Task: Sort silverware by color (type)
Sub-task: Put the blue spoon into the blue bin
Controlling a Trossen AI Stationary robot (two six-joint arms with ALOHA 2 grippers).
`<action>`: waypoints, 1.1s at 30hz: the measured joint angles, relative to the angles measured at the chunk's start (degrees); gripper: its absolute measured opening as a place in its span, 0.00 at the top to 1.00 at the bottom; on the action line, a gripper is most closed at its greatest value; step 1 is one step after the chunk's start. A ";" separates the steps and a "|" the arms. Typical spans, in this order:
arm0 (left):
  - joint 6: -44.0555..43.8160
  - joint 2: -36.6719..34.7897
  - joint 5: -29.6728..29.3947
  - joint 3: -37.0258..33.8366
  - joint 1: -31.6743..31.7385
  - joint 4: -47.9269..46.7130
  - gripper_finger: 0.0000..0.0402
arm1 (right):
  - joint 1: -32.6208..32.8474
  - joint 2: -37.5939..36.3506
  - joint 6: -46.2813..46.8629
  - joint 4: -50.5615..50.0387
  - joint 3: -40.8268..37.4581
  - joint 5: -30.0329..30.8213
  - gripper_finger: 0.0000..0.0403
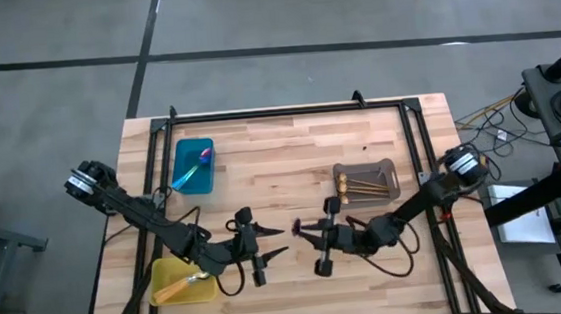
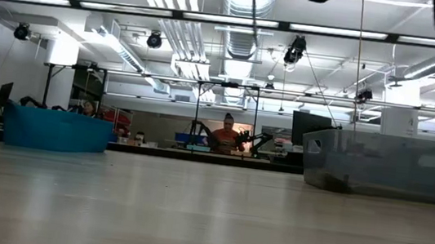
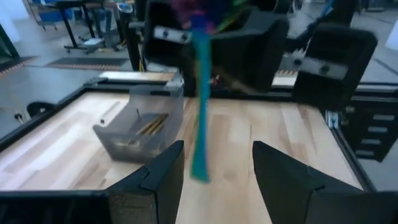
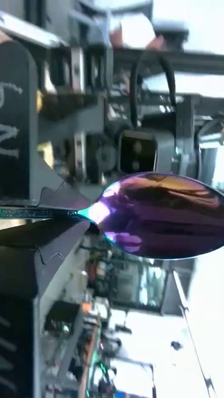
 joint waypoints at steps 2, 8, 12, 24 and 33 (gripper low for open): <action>1.23 0.69 -0.72 0.00 0.36 2.05 0.57 | -0.82 2.03 -1.36 3.21 0.74 -0.46 0.97; 1.83 4.31 -6.78 0.89 1.69 3.99 0.57 | -2.35 4.82 -2.32 5.56 3.53 -3.49 0.97; 2.21 7.17 -11.04 2.80 1.96 4.25 0.58 | -3.64 6.13 -1.60 5.25 5.33 -3.30 0.97; 3.08 9.74 -14.02 5.66 1.89 3.88 0.97 | -5.07 6.68 0.42 5.24 6.47 -3.50 0.97; 1.26 9.01 -8.04 5.62 1.74 3.46 1.00 | -5.06 5.83 3.15 0.02 6.47 -3.53 0.97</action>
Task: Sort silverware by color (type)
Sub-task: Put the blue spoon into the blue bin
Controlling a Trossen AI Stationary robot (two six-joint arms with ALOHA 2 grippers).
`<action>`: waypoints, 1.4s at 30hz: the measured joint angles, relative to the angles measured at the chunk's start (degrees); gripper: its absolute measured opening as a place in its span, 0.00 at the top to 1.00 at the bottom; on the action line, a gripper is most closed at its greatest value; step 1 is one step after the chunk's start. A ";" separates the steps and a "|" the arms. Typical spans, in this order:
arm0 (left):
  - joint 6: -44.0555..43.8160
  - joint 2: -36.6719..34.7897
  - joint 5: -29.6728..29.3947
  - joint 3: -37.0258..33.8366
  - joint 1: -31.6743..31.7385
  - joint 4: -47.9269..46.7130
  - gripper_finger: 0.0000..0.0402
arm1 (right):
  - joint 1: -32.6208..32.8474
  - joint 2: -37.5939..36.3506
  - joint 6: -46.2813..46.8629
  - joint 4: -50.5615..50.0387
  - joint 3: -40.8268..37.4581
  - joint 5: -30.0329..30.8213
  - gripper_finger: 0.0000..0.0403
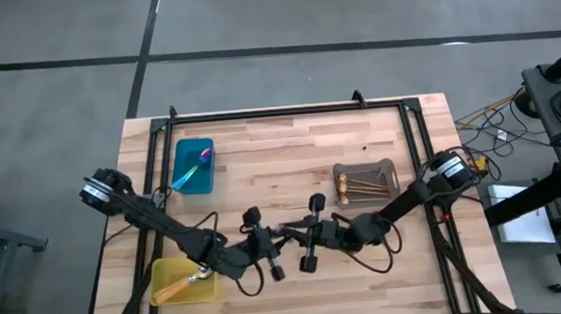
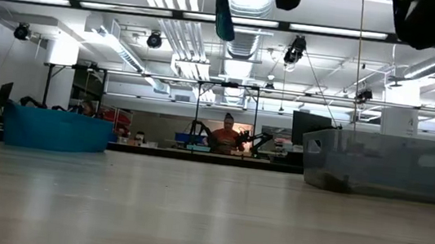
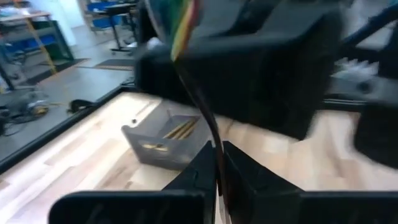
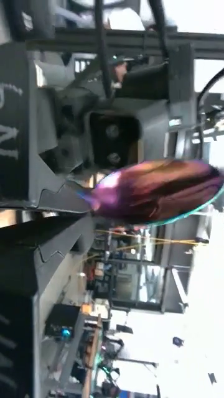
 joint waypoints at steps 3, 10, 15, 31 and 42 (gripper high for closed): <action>-0.15 -1.07 1.20 0.00 -0.69 -1.34 1.00 | -0.10 -0.94 1.50 -4.40 -0.04 0.21 0.97; -1.82 -5.07 2.49 -0.02 -3.53 -6.67 1.00 | -0.08 -7.36 5.26 -16.87 -0.11 0.64 0.97; -3.09 -7.07 2.31 -0.02 -3.88 -9.17 1.00 | -0.08 -11.13 6.28 -25.96 -0.20 0.66 0.97; -5.26 -9.59 4.85 -0.02 -5.14 -11.32 1.00 | -3.28 -25.60 24.65 -65.51 -0.81 -30.98 0.88; -6.08 -11.40 5.40 -0.02 -5.12 -9.44 1.00 | -4.68 -10.39 22.07 -37.68 -0.81 -31.16 0.59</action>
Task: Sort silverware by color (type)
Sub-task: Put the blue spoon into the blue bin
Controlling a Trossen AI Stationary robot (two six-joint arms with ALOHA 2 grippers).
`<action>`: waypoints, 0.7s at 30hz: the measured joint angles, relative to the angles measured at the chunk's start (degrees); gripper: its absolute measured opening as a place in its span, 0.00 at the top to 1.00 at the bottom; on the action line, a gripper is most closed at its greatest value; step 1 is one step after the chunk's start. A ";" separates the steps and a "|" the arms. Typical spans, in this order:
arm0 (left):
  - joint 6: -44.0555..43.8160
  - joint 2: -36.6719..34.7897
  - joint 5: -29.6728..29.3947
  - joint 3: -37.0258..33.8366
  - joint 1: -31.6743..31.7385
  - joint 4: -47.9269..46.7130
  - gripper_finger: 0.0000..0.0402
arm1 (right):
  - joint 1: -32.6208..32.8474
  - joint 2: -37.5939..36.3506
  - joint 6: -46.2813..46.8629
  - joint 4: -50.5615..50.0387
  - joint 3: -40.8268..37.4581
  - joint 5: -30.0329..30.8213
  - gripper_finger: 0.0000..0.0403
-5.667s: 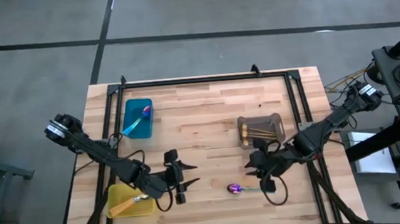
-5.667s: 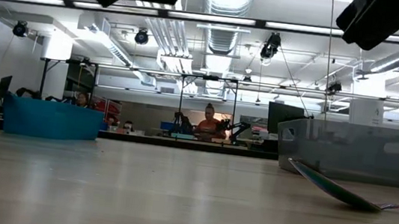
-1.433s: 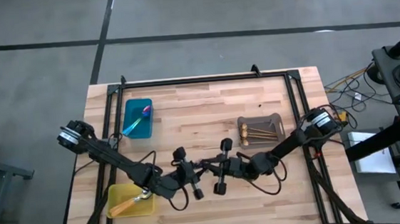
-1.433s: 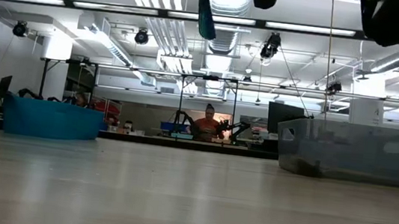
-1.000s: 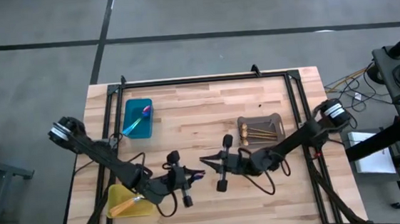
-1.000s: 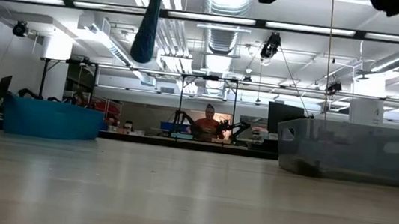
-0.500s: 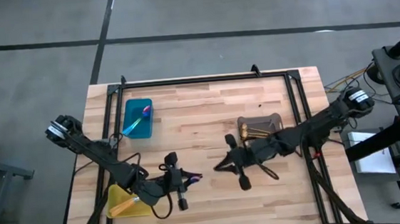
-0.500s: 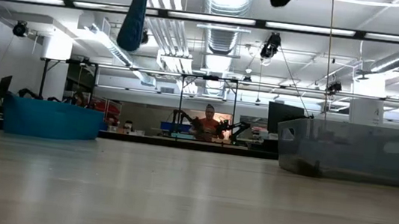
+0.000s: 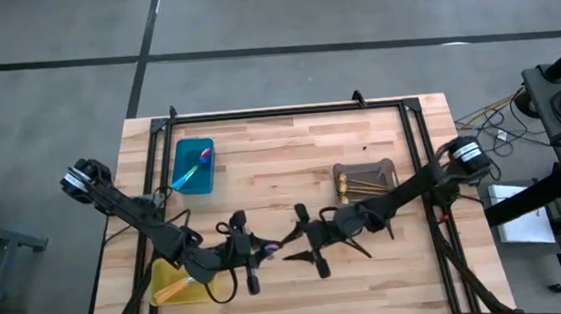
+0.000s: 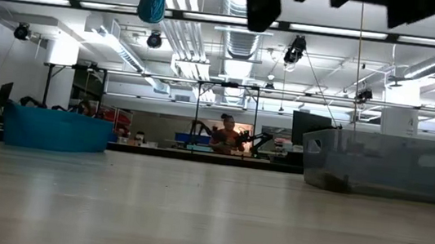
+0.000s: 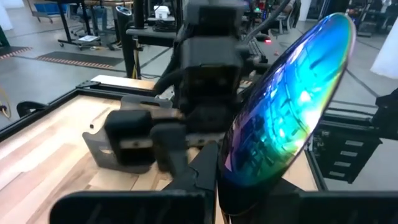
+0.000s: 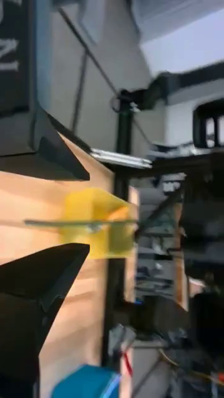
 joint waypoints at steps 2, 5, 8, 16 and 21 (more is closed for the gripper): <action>0.00 -0.29 -0.07 0.15 0.00 0.18 1.00 | -0.79 1.74 -0.02 4.29 0.00 0.08 0.58; 0.73 -0.90 -0.12 0.72 0.16 0.18 1.00 | -1.84 3.58 0.04 8.10 0.00 -1.52 0.58; 2.92 -1.40 -0.42 1.26 0.67 0.31 1.00 | -2.31 4.65 0.02 9.89 0.09 -3.41 0.59; 5.96 -3.16 -0.72 1.49 3.65 -0.08 1.00 | -4.07 7.17 -5.03 9.11 3.76 -2.83 0.65; 7.64 -5.03 -0.64 1.49 4.40 -1.53 1.00 | -5.94 7.22 -8.57 9.15 4.33 -2.75 0.74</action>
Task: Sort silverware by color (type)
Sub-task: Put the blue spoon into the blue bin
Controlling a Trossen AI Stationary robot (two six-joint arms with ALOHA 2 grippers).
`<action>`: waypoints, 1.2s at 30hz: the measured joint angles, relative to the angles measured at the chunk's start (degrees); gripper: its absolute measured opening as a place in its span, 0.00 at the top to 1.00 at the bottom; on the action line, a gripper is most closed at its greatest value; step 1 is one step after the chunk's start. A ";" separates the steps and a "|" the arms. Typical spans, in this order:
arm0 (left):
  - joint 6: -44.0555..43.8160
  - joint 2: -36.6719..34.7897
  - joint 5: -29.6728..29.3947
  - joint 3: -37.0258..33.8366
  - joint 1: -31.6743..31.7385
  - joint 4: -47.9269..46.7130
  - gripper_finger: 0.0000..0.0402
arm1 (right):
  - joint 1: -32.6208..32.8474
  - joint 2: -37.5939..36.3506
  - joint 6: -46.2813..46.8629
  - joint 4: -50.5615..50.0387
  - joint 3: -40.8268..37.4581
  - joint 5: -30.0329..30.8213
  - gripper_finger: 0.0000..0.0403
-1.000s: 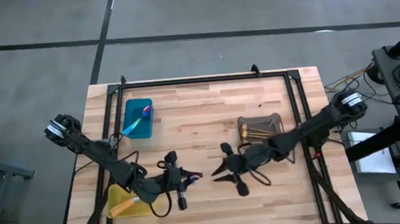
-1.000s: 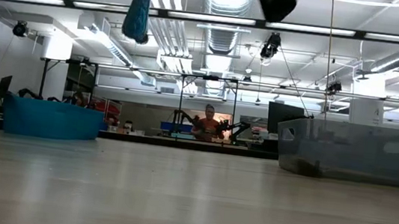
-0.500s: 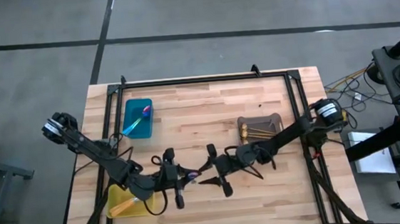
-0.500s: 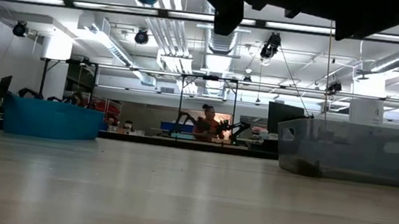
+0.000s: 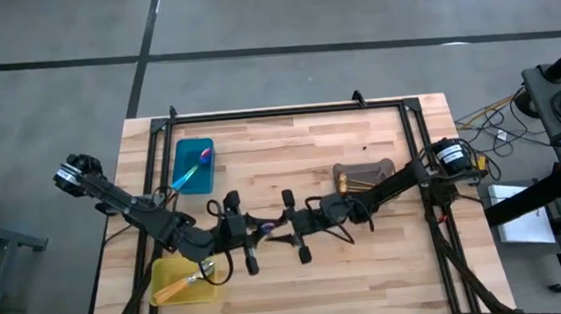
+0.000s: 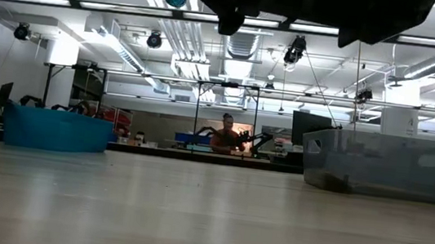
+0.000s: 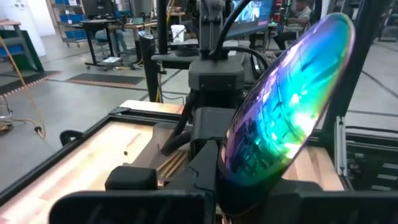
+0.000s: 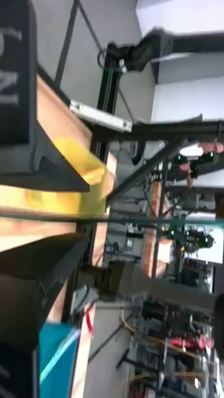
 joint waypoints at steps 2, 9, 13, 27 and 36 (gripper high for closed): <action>0.69 -1.13 -0.12 0.00 0.36 -1.06 1.00 | -0.94 0.00 -0.48 -0.04 0.26 -0.01 0.80; 4.87 -4.64 -0.09 0.00 2.57 -4.42 1.00 | -3.85 -0.02 -1.17 0.03 0.26 -0.28 0.97; 7.36 -5.73 0.96 -0.02 5.31 -5.15 1.00 | -5.71 -0.40 -2.19 0.11 0.26 -0.84 0.98; 9.38 -7.28 9.50 -0.98 19.55 -13.56 1.00 | -17.77 -0.74 1.53 0.53 1.92 -10.55 0.82; 7.48 -8.13 12.94 -1.42 21.91 -13.81 1.00 | -19.48 -0.71 2.27 0.13 3.04 -17.16 0.88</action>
